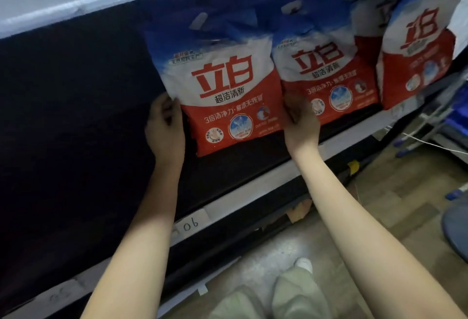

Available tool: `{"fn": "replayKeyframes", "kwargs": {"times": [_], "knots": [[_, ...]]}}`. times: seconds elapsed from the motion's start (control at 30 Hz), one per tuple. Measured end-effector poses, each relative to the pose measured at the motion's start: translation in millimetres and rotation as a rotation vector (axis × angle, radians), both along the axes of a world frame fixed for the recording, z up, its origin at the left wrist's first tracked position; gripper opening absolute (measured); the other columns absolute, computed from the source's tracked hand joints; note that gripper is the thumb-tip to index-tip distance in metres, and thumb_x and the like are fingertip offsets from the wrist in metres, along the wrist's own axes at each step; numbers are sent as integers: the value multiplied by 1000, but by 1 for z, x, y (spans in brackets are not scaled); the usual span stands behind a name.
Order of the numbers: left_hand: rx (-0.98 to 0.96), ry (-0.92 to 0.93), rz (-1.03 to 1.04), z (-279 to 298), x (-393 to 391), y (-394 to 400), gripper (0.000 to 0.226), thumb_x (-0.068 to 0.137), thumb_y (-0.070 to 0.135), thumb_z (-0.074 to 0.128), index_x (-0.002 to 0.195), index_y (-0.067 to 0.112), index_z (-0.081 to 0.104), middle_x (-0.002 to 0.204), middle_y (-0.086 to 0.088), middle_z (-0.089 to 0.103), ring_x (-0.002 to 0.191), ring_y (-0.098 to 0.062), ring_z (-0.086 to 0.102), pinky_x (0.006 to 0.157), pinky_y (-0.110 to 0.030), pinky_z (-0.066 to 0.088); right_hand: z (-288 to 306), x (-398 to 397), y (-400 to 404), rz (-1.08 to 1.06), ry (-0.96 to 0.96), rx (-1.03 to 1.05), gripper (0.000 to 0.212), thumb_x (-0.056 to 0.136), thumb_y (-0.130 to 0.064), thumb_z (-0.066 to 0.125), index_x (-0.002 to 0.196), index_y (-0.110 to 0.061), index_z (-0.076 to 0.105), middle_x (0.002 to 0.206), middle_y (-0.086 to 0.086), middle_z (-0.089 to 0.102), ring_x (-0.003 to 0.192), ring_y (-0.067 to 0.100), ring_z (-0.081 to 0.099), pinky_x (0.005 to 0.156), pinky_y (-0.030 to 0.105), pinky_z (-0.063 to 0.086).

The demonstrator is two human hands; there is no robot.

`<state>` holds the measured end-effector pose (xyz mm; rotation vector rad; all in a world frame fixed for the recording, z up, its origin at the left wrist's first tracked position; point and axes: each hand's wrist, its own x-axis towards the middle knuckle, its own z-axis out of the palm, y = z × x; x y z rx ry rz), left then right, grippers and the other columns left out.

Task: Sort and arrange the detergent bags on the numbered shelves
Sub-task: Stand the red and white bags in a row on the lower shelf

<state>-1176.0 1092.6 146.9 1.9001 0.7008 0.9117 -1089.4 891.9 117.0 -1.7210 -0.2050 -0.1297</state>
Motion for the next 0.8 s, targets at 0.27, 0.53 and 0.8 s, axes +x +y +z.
{"fn": "replayKeyframes", "kwargs": {"times": [0.27,0.53,0.8], "knots": [[473,175,-120,-53,-55,-68,31,94,24,44,113,11,65,110,-7,67,95,-24,64,73,-28,46,-23,-41,-65,6,-7,-402,38,94,-6,47,131,-14,51,129,2,54,121,15,49,95,17,33],[939,245,-664,-56,-25,-214,20,84,15,67,102,9,71,104,-6,69,95,-23,66,79,-34,53,-25,-53,-183,93,-122,-709,39,96,-19,50,134,-14,47,134,2,51,129,17,40,105,26,31],[1285,-43,-656,43,38,-311,28,87,22,47,103,11,67,111,-7,66,105,-27,60,86,-39,47,68,-23,-300,-86,-317,-764,39,95,-18,51,134,-13,47,133,4,52,127,20,42,104,28,32]]}}
